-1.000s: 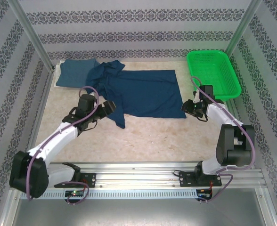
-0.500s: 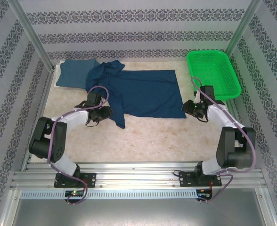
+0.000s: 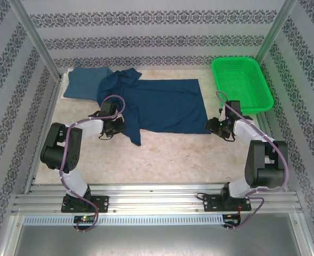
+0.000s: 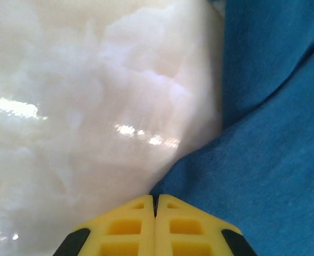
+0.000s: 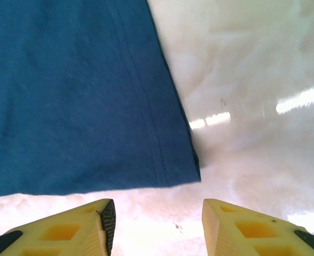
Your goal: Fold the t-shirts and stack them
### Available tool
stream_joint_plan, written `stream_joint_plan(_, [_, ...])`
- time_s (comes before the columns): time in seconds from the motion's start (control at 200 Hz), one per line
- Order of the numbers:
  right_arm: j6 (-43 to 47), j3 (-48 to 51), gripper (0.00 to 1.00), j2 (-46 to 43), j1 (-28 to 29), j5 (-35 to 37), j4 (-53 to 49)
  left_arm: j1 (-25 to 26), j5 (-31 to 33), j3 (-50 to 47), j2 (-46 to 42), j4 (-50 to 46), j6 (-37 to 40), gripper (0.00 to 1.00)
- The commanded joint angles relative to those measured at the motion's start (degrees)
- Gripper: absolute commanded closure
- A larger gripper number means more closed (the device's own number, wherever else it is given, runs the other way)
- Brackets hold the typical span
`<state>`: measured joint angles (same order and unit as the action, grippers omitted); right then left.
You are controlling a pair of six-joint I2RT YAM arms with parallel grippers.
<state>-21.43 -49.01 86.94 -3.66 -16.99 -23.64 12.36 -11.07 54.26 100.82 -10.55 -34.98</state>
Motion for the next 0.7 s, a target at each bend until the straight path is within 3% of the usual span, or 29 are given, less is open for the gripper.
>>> stream_joint_plan(0.0, [-2.31,3.41,0.51,0.67,-0.56,-0.4,1.06,0.58,-0.67,-2.7,-1.04,0.81,0.65,1.0])
stream_joint_plan(0.45, [-6.39,0.38,0.54,8.85,-0.48,1.21,7.32,-3.16,-0.83,-5.58,-16.94,-1.4,0.68,1.0])
stream_joint_plan(0.694, [-5.99,-3.28,0.54,8.99,-0.56,-0.07,5.09,-4.21,-3.16,-5.21,-17.14,-0.73,0.88,1.0])
